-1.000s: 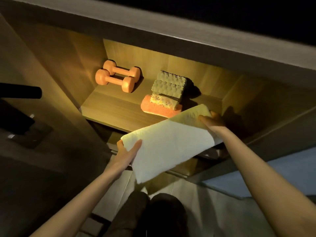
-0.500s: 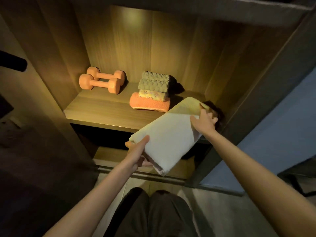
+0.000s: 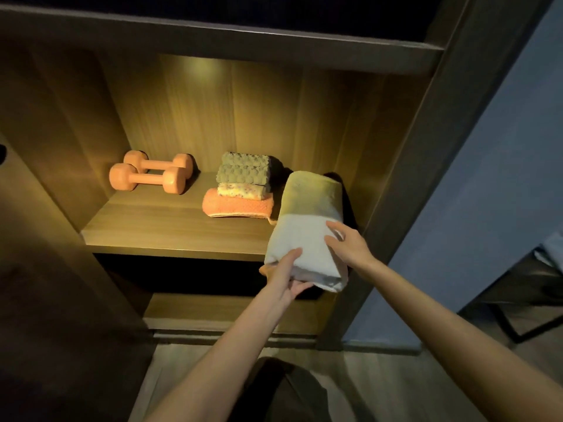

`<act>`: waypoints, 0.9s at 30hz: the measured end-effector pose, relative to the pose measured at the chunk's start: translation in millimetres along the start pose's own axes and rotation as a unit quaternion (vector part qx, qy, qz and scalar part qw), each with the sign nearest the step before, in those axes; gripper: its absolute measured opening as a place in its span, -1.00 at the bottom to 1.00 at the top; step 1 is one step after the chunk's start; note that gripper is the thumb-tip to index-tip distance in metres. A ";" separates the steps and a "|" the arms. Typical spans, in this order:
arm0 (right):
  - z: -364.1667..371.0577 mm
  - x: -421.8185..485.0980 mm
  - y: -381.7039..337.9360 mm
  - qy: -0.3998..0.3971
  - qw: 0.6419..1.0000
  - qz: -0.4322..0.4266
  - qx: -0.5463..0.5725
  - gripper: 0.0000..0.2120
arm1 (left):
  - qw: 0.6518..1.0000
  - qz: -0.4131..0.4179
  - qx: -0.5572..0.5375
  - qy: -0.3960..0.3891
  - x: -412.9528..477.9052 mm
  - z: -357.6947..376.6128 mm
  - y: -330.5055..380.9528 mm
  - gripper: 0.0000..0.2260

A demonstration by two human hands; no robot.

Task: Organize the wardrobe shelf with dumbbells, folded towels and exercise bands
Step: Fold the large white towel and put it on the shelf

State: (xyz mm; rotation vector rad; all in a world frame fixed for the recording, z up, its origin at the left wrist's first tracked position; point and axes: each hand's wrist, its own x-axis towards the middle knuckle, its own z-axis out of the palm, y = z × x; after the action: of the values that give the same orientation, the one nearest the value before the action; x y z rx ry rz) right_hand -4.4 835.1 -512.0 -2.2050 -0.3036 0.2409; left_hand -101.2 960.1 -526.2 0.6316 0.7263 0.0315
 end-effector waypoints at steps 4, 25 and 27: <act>-14.1 -2.7 5.1 -0.007 0.994 -0.062 -0.085 -0.58 | 0.999 -0.008 -0.036 -0.015 15.5 31.4 -5.0 -0.42; 1.3 25.8 24.0 0.048 0.892 -0.220 -0.392 -0.29 | 0.384 0.507 0.772 -0.023 94.7 21.5 26.6 -0.25; 3.6 35.1 30.3 0.031 0.879 -0.213 -0.426 -0.22 | 0.294 0.485 0.823 -0.043 105.2 21.8 26.4 -0.16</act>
State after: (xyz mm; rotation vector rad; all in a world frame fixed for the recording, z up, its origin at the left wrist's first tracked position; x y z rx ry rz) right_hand 32.0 830.5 -540.6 -2.9034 -0.9976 -0.2699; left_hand -3.1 995.2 -563.4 3.0690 -0.2168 0.4150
